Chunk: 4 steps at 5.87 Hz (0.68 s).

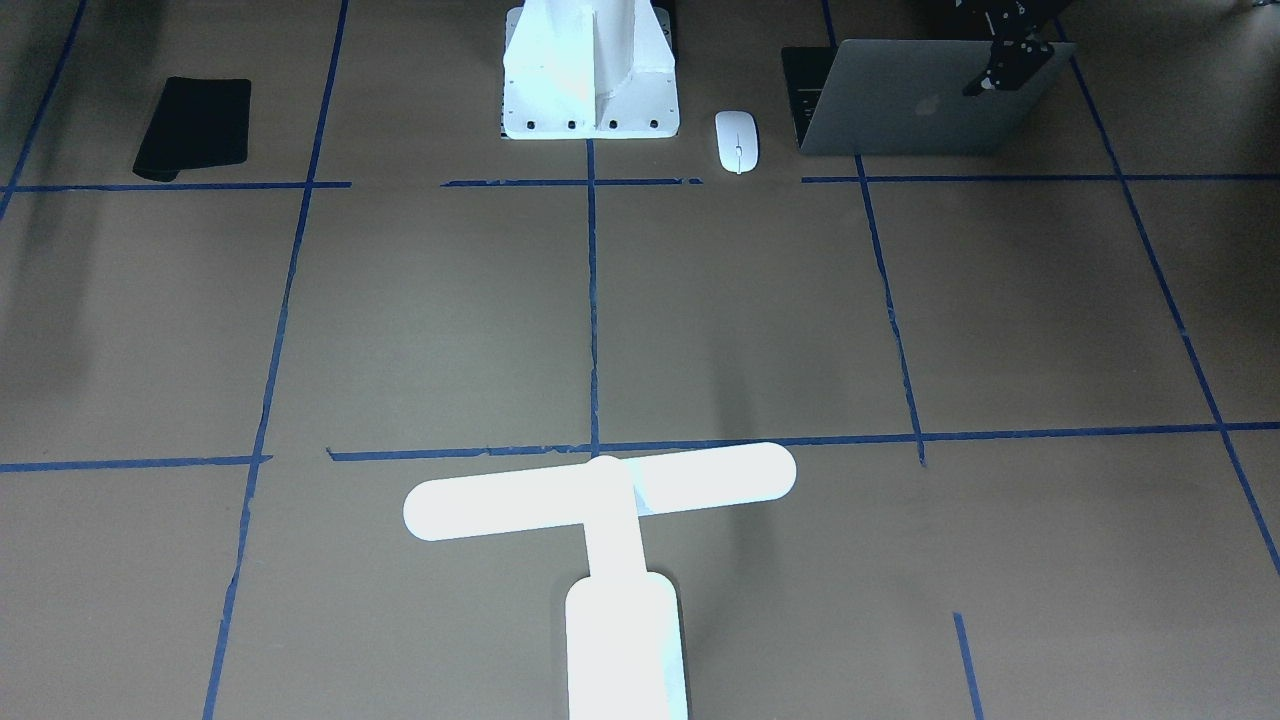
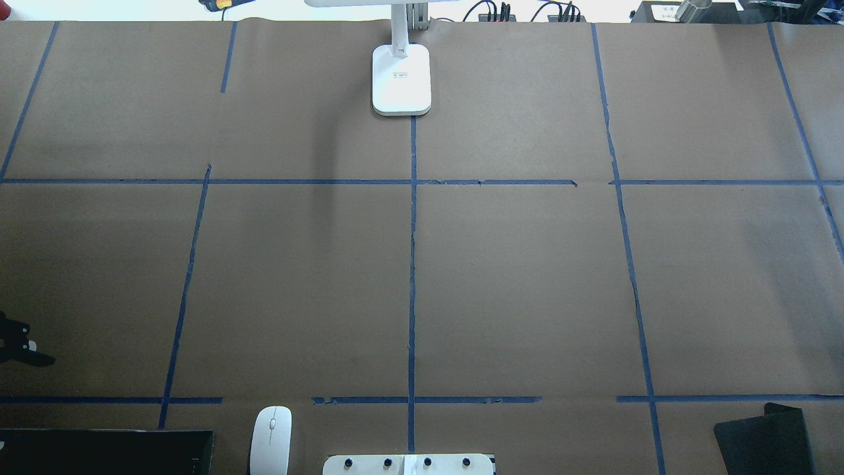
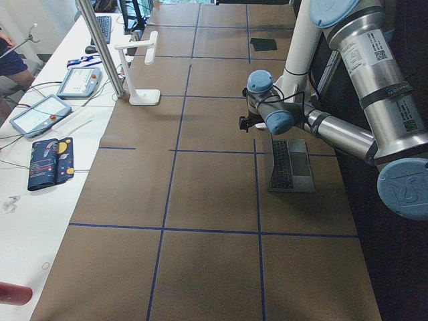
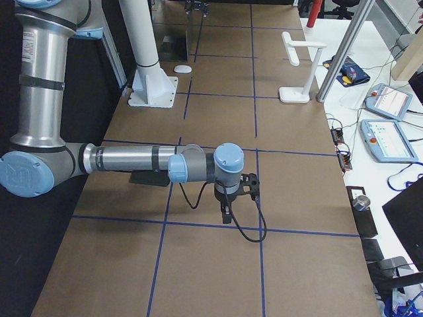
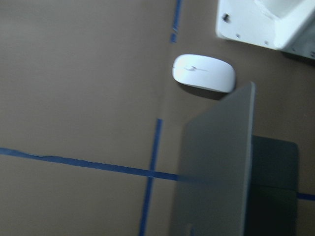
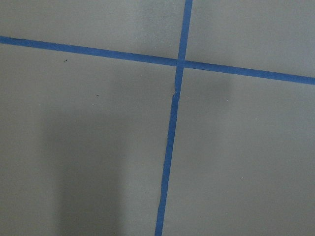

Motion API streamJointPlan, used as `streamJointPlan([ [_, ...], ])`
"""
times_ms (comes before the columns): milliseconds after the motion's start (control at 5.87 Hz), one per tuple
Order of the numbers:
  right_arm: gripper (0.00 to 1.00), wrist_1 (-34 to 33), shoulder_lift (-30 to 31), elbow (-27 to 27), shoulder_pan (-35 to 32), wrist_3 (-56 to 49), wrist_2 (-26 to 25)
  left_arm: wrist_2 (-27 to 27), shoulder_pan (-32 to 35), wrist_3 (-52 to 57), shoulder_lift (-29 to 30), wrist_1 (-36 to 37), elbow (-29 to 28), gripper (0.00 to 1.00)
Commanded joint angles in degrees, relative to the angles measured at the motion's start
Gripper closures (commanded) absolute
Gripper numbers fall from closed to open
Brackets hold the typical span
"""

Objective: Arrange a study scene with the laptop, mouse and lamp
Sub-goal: 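Grasp the grey laptop at the near edge with the left gripper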

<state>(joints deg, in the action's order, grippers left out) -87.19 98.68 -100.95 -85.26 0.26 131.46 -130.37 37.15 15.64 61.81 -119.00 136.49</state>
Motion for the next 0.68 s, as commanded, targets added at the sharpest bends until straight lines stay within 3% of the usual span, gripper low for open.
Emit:
streamJointPlan([
  [0,0.00,0.09,-0.07,-0.03,0.00,0.01,0.03,0.37,-3.12,0.01,-1.60,0.09,-0.26,0.03],
  [511,0.00,0.00,-0.07,0.05,0.09,-0.08,0.03,0.38,-4.28,-0.17,-1.43,0.35,-2.01,0.05],
])
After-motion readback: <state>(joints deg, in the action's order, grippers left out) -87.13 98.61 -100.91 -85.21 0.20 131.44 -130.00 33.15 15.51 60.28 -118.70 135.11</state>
